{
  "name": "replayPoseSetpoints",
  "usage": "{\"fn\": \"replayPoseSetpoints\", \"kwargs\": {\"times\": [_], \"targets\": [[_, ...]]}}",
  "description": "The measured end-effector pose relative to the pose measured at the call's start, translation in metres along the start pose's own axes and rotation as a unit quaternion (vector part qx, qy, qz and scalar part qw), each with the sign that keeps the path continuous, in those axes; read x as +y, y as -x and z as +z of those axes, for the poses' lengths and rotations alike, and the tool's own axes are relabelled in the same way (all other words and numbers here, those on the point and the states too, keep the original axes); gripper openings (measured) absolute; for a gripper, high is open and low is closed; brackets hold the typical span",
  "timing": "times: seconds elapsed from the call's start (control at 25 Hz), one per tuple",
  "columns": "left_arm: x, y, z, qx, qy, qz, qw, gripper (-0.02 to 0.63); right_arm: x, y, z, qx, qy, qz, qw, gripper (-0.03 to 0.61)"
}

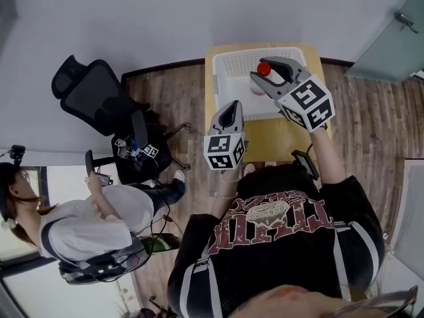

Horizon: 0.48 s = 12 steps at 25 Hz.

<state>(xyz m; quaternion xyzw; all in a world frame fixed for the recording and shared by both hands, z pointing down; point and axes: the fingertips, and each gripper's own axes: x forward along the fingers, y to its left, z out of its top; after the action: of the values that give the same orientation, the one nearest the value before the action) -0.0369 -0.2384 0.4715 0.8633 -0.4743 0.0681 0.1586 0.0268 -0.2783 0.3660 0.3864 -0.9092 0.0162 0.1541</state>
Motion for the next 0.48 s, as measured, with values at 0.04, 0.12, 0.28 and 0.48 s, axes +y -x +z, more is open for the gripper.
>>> {"fn": "replayPoseSetpoints", "kwargs": {"times": [0.04, 0.12, 0.28, 0.48], "targets": [[0.000, 0.000, -0.001, 0.001, 0.001, -0.001, 1.0000, 0.044, 0.002, 0.003, 0.002, -0.002, 0.001, 0.000, 1.000, 0.164], [-0.001, 0.001, -0.003, 0.003, 0.002, -0.003, 1.0000, 0.044, 0.006, 0.009, 0.007, -0.005, 0.002, 0.001, 1.000, 0.164], [-0.004, 0.002, -0.008, 0.008, 0.002, -0.007, 0.9999, 0.044, 0.013, 0.025, 0.014, -0.017, -0.001, 0.005, 1.000, 0.164], [-0.014, -0.002, -0.013, 0.012, -0.001, -0.016, 0.9998, 0.044, 0.019, 0.048, 0.019, -0.030, -0.006, 0.008, 0.999, 0.164]]}}
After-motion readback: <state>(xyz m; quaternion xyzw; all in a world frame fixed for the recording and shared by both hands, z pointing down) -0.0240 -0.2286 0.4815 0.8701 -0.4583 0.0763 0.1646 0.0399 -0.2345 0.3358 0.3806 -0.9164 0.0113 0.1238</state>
